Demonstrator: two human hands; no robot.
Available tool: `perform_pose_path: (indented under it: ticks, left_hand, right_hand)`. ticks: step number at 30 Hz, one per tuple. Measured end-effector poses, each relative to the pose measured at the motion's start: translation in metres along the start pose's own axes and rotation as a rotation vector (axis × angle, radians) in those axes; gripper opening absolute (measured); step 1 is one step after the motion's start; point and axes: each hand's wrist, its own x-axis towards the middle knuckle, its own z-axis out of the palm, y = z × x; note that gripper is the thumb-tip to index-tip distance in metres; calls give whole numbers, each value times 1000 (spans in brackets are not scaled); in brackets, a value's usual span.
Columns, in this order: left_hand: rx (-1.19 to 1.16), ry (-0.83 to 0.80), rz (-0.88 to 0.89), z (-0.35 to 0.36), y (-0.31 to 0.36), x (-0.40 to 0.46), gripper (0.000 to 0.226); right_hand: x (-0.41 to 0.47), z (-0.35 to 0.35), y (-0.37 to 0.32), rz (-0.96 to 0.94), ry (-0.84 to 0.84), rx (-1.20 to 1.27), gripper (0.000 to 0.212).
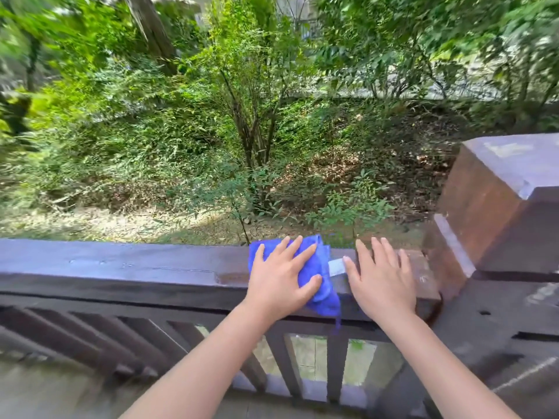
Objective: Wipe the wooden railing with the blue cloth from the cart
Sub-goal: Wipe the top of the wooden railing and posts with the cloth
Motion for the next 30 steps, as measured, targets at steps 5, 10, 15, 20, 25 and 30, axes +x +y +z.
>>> perform_pose_path:
  ticks: [5, 10, 15, 20, 25, 30]
  left_hand:
    - [14, 23, -55, -17, -78, -21, 68]
    - [16, 18, -149, -41, -173, -41, 69]
    - [11, 43, -237, -66, -273, -63, 69]
    - [-4, 41, -241, -86, -362, -84, 65]
    - [18, 72, -267, -100, -414, -97, 65]
    - [49, 45, -192, -82, -375, -93, 66]
  right_hand:
    - [3, 9, -44, -65, -92, 29, 69]
    - [7, 19, -92, -116, -163, 22, 73]
    - [10, 35, -155, -137, -178, -3, 77]
    - [8, 55, -250, -240, -201, 25, 75]
    - [1, 77, -345, -287, -206, 21, 71]
    - [-2, 85, -391, -291, -124, 32, 58]
